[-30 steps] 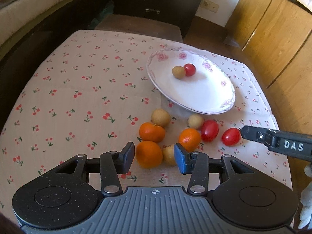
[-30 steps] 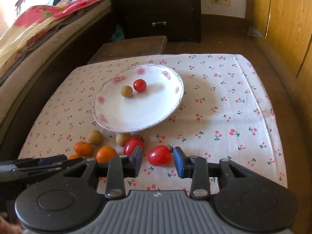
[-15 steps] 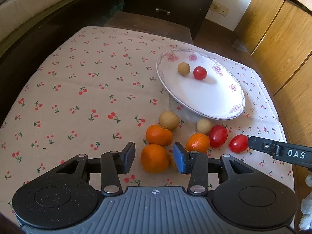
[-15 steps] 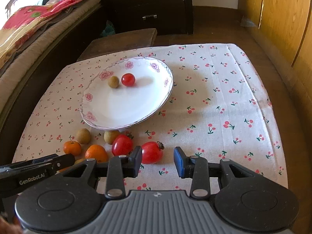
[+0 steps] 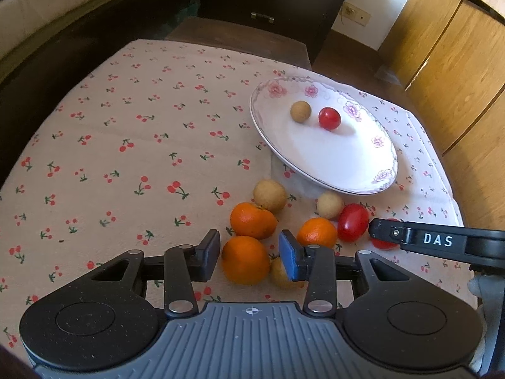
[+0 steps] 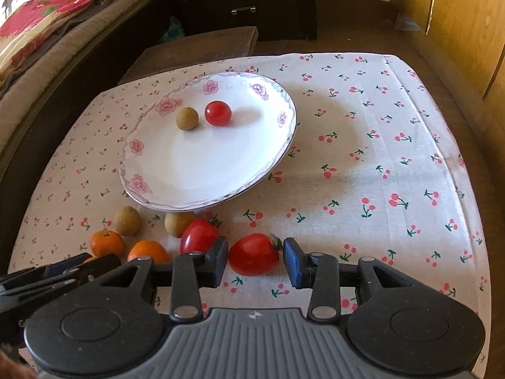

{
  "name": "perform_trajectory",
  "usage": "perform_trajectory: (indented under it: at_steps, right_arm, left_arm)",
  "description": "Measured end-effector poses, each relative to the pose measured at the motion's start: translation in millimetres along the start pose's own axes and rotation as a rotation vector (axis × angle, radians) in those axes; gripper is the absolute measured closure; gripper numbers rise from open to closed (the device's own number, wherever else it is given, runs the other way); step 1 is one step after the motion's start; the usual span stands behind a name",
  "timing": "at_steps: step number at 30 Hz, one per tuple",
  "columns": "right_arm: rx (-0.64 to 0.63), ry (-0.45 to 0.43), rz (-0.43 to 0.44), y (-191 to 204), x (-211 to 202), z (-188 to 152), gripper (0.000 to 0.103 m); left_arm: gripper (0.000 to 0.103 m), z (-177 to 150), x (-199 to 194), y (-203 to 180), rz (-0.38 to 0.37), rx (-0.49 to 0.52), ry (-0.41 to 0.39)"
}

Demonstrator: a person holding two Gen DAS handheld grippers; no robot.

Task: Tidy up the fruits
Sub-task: 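Grasp a red tomato with the right tool while the left tool grasps an orange mandarin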

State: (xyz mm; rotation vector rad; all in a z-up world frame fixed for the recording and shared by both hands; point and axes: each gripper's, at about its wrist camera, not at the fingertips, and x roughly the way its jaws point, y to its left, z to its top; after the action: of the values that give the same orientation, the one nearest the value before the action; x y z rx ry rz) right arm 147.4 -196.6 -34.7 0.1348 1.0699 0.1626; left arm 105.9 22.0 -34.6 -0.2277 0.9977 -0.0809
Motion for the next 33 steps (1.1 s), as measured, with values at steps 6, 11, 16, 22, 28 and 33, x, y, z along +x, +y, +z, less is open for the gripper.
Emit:
perform_trajectory:
  at_steps: [6, 11, 16, 22, 28, 33]
  right_arm:
    - [-0.004, -0.006, -0.018, 2.4, 3.5, 3.3, 0.065]
    - [-0.040, 0.002, -0.029, 8.4, 1.6, 1.3, 0.066]
    - [-0.061, 0.008, -0.028, 8.5, -6.3, -6.7, 0.067]
    - [-0.082, 0.012, -0.014, 8.6, -19.6, -14.5, 0.070]
    - [-0.097, 0.005, 0.007, 7.5, -37.3, -25.5, 0.072]
    - [-0.075, 0.029, 0.044, 5.6, -35.8, -28.6, 0.072]
  left_arm:
    - [0.054, 1.1, 2.2, 0.4, -0.002, -0.008, 0.003]
    - [0.055, 0.4, 2.1, 2.8, 0.002, -0.014, 0.007]
    - [0.058, -0.3, 0.6, 3.5, 0.006, -0.009, 0.008]
    - [0.062, -3.8, -4.4, 4.1, 0.007, 0.006, 0.022]
    - [0.062, -10.1, -14.3, 6.1, -0.010, 0.010, 0.027]
    - [0.063, -13.8, -16.8, 6.6, -0.016, 0.004, 0.030]
